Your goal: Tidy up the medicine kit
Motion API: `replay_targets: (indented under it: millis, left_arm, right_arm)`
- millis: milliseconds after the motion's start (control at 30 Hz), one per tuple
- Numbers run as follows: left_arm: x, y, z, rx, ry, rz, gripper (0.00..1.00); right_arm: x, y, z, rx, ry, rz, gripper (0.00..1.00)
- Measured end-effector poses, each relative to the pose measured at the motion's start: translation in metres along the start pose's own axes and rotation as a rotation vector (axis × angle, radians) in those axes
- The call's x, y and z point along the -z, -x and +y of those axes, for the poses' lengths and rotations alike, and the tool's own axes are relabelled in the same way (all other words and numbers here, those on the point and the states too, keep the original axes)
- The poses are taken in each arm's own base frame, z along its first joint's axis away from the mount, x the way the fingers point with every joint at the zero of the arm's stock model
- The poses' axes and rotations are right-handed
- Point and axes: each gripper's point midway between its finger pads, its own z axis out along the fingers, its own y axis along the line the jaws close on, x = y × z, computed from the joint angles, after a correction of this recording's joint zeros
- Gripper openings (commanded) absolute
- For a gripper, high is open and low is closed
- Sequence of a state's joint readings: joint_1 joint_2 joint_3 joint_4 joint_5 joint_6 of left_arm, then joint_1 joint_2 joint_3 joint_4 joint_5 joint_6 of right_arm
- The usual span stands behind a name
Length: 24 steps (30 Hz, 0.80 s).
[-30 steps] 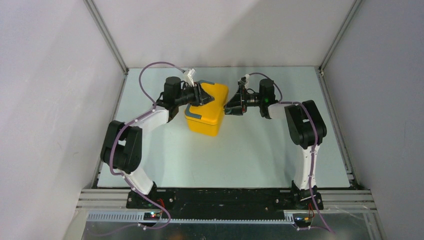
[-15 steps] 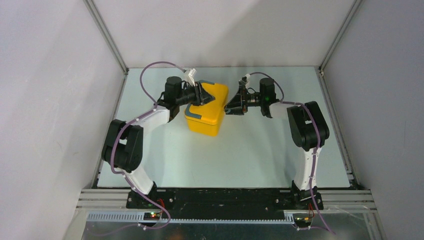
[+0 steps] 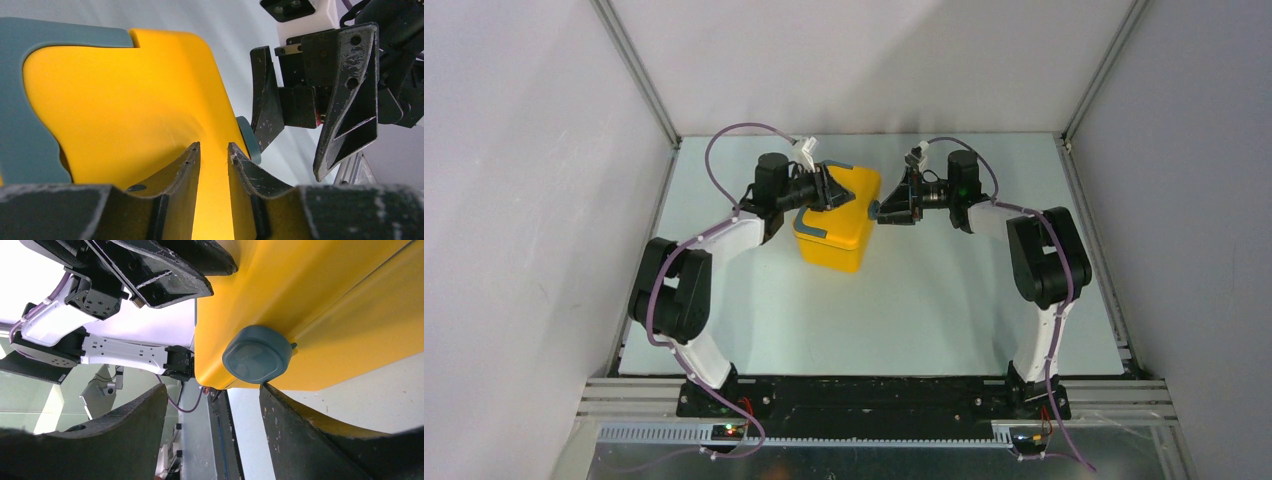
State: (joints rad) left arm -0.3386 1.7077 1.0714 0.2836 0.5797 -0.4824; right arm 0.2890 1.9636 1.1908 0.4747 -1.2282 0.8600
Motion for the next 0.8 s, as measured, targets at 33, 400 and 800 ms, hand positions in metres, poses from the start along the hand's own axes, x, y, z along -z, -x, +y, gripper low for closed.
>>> replay_targets:
  millis: [33, 400, 800]
  left_arm:
    - [0.000, 0.000, 0.000, 0.000, 0.000, 0.000, 0.35]
    - [0.000, 0.000, 0.000, -0.002, 0.000, 0.000, 0.35]
    - [0.000, 0.000, 0.000, -0.004, 0.001, 0.000, 0.35]
  right_arm:
    - [0.000, 0.000, 0.000, -0.002, 0.001, 0.000, 0.71]
    - [0.000, 0.001, -0.010, -0.040, 0.014, 0.001, 0.62]
    - [-0.003, 0.007, -0.041, -0.131, 0.014, -0.016, 0.37]
